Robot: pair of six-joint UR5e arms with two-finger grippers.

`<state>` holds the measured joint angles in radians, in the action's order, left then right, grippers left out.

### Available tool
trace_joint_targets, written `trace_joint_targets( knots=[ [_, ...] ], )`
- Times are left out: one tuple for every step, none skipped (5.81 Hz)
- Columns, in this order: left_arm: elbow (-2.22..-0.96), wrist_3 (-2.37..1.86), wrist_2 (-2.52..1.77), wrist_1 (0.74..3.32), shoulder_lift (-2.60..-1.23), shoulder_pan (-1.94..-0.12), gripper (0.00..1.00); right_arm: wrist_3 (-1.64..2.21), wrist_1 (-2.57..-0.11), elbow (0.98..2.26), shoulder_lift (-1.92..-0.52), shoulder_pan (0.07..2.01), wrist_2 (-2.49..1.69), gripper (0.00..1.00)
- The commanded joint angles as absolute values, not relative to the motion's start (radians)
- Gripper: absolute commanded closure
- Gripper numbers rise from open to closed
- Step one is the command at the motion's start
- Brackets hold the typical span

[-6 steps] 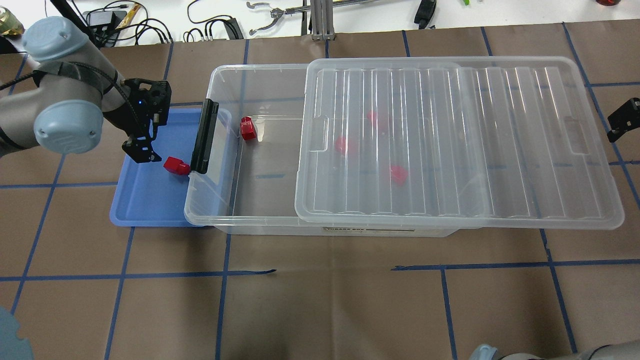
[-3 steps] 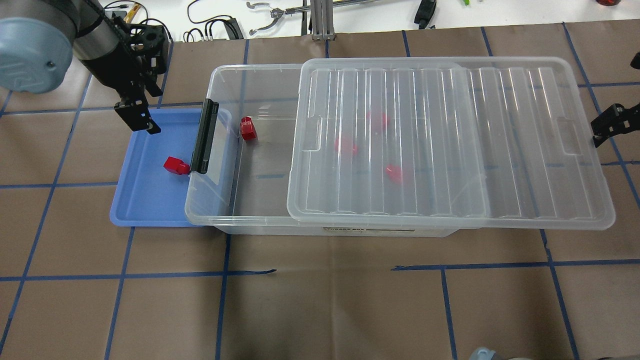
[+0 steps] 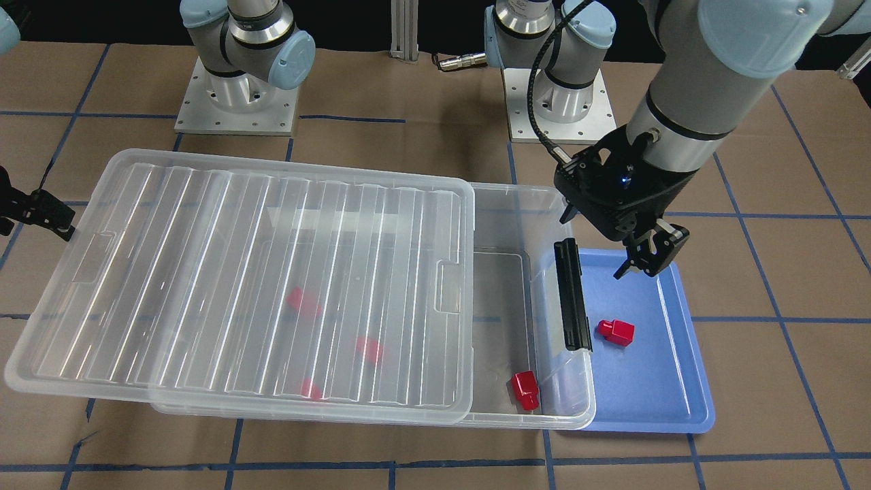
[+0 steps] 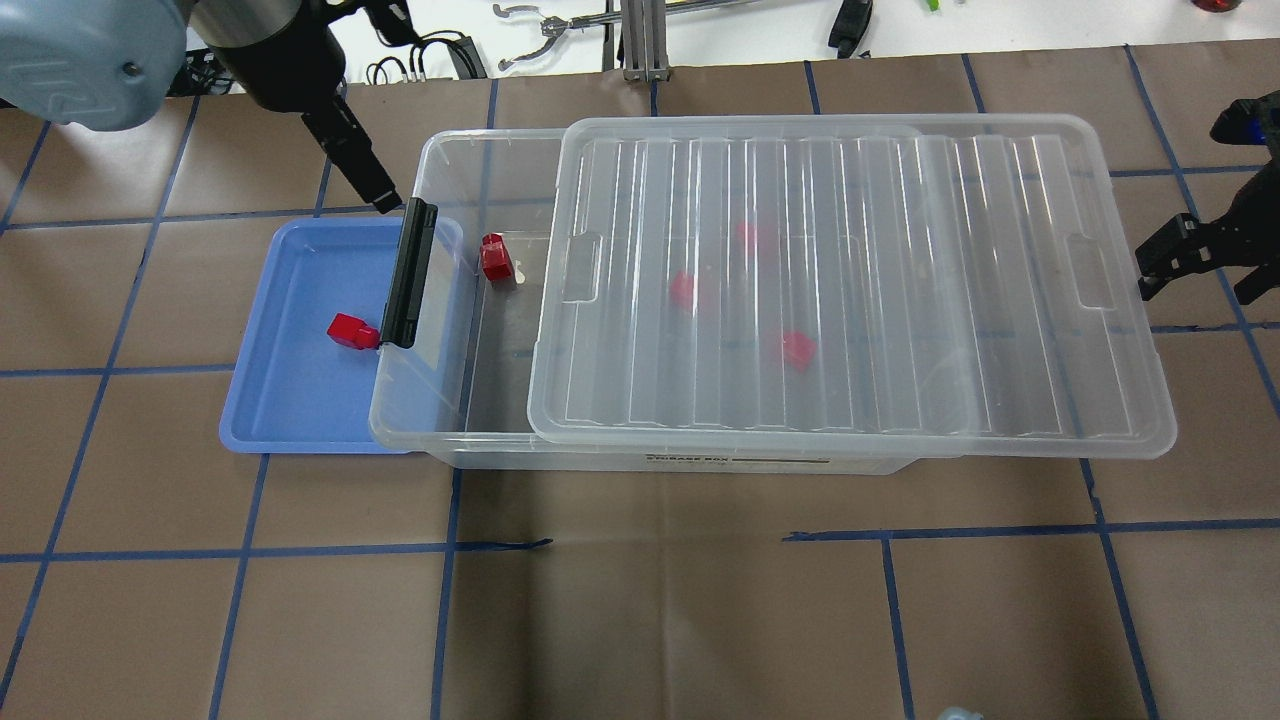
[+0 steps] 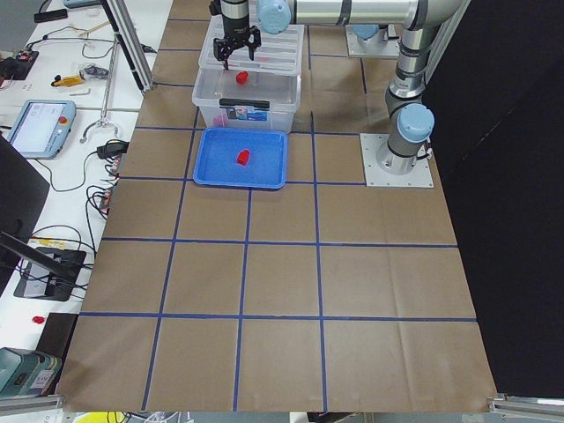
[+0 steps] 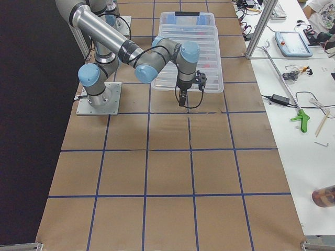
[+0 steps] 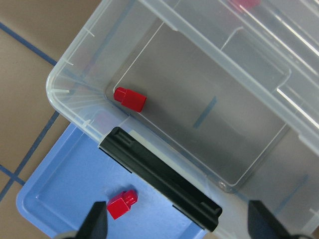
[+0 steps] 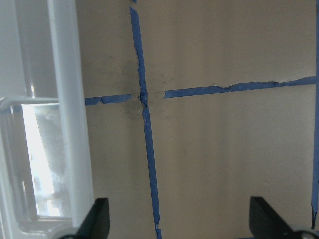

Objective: Place red block in blue tray from box

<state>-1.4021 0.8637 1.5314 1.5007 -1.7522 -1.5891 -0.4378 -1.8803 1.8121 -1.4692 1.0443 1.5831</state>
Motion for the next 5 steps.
trace_joint_targets(
  knots=[
    [-1.408, 0.584, 1.532, 1.493, -1.723, -1.629, 0.01, -0.42, -1.882, 1.816, -1.47, 1.072, 1.556, 0.0],
    [-1.417, 0.533, 1.548, 1.494, -1.717, -1.629, 0.01, -0.387, -1.882, 1.816, -1.47, 1.106, 1.555, 0.0],
    [-1.419, 0.455, 1.554, 1.508, -1.712, -1.629, 0.01, -0.373, -1.884, 1.816, -1.47, 1.13, 1.554, 0.0],
    [-1.43, 0.393, 1.552, 1.526, -1.688, -1.625, 0.01, -0.365, -1.884, 1.816, -1.47, 1.147, 1.554, 0.0],
    [-1.427, 0.321, 1.552, 1.54, -1.686, -1.624, 0.01, -0.364, -1.885, 1.816, -1.47, 1.169, 1.554, 0.0]
  ],
)
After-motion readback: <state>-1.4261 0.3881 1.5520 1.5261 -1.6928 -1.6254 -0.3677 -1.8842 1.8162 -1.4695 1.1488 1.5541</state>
